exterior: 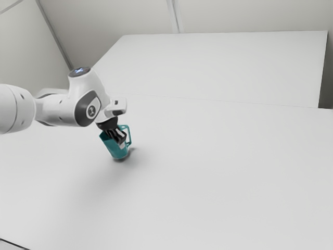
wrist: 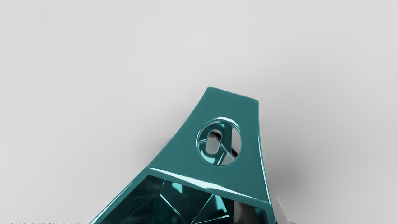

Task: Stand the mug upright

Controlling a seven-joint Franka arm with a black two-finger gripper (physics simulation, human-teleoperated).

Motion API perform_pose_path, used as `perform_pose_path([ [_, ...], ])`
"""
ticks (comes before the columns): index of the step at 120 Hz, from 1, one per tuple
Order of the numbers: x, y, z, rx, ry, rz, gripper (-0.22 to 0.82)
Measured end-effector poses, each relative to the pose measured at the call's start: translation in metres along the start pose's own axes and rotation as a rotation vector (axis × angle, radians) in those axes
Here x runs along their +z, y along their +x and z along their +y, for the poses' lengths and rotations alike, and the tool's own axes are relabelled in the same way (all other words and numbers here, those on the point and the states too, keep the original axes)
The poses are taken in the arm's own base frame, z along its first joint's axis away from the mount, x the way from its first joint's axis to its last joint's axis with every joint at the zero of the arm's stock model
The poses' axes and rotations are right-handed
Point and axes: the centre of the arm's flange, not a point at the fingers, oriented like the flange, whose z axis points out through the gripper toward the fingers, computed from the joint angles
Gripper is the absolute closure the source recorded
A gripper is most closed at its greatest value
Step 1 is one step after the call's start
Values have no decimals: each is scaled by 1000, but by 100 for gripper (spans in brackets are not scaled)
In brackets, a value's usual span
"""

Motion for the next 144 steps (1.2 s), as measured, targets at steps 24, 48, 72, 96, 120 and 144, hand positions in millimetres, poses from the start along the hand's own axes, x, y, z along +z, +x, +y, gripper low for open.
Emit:
perform_pose_path([
  [24, 12, 0, 0, -53, -8, -15, 72],
  [48, 6, 2, 2, -84, -8, -3, 32],
  [72, -34, 5, 5, -108, -10, 44, 13],
  [96, -111, 33, -1, -125, -34, 79, 5],
  [120, -183, 58, -24, -144, -31, 79, 2],
  [144, -225, 64, -28, -140, -25, 37, 1],
])
